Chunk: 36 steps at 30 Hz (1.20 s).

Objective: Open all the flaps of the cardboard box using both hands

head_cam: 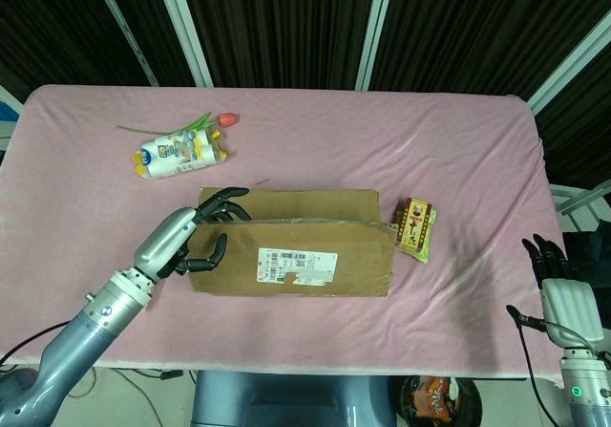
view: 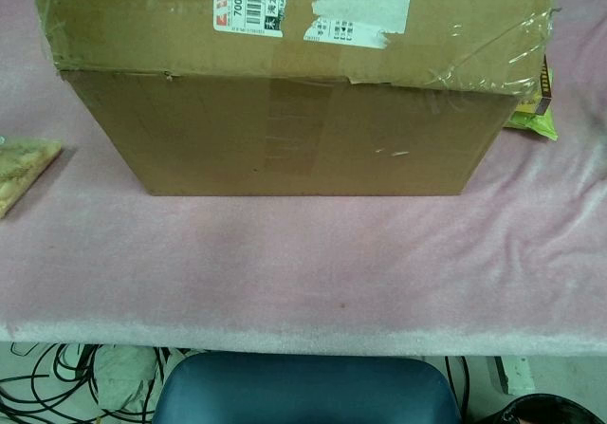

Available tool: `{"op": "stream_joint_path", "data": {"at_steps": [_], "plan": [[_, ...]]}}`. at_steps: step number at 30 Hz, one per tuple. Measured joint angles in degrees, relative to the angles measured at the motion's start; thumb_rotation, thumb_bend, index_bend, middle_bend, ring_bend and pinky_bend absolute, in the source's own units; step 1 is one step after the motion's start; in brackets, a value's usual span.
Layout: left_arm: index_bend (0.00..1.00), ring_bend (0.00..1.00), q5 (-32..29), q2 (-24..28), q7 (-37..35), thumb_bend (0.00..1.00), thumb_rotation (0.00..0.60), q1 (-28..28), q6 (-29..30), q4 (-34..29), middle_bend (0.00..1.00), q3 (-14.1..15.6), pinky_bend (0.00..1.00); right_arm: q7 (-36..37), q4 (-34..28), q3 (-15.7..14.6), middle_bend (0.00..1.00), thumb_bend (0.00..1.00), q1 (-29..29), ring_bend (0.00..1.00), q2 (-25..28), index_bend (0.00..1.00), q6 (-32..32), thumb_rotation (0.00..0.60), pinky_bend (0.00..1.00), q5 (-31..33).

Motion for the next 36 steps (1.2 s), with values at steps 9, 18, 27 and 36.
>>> {"op": "stream_joint_path", "data": {"at_steps": [9,18,27,36], "plan": [[0.12,0.34,12.25,2.48,-6.8,0.64,0.6,3.92,1.43,-4.61,0.31,3.01,0.42,-0.16,-0.19,0.04,0.0,0.2,-0.07,0.0,-0.01,0.0,0.04,0.6,0.21,0.24],[0.12,0.34,23.2,4.28,-13.1,0.58,0.6,6.05,2.7,-5.55,0.31,7.16,0.41,-0.26,-0.3,0.11,0.0,0.2,-0.12,0.0,-0.02,0.0,0.01,0.6,0.21,0.51],[0.1,0.31,28.16,7.52,-15.13,0.37,0.6,7.11,5.3,-5.65,0.29,10.18,0.39,-0.29,-0.53,0.16,0.0,0.2,-0.2,0.0,0.0,0.0,0.13,0.6,0.21,0.62],[0.09,0.3,29.91,9.54,-17.27,0.34,0.6,6.65,5.26,-5.65,0.28,12.07,0.39,-0.29,-0.36,0.12,0.0,0.2,-0.36,0.0,-0.16,0.0,0.25,0.6,0.21,0.76]]}}
